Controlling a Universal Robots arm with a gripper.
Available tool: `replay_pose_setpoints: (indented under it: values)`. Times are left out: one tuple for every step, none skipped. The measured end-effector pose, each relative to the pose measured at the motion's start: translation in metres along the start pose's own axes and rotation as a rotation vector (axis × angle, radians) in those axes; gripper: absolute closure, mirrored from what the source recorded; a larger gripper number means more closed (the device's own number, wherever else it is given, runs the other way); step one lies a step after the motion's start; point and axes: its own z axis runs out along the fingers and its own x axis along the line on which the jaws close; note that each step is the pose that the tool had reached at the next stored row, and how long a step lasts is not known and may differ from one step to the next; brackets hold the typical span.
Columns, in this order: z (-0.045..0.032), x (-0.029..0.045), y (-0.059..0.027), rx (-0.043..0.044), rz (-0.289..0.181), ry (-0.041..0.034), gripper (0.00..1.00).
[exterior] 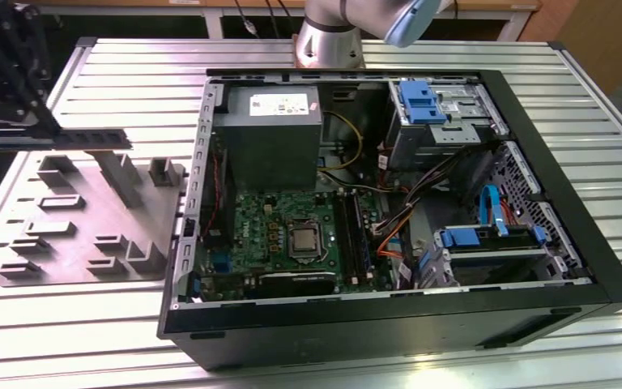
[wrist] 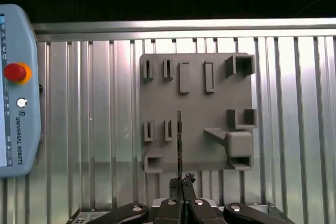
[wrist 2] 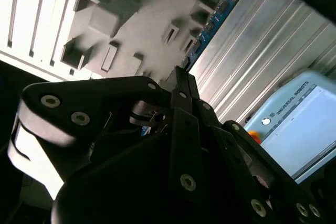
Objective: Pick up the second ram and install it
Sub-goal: 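Pick up the second ram and move it above second insertion slot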
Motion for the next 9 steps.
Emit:
replay_pose_setpoints:
  values:
    - [-0.0001, -0.0002, -0.0044, 0.0001, 0.0, 0.0, 0.89]
    - [-0.0003, -0.0004, -0.0089, 0.0, 0.0, 0.0, 0.89]
    - [-0.0005, -0.0006, -0.0134, 0.0001, 0.0, 0.0, 0.89]
    - [-0.0007, -0.0008, -0.0179, -0.0001, 0.0, 0.0001, 0.89]
    - [-0.0008, -0.001, -0.0223, 0.0, 0.0, 0.0, 0.89]
    - [-0.001, -0.0012, -0.0271, 0.0, 0.0, 0.0, 0.89]
    - [-0.0011, -0.0014, -0.0316, 0.0001, 0.0, -0.0001, 0.89]
    - [-0.0014, -0.0016, -0.0362, 0.0, 0.0, 0.0, 0.89]
    - [-0.0015, -0.0018, -0.0407, 0.0, 0.0, 0.0, 0.89]
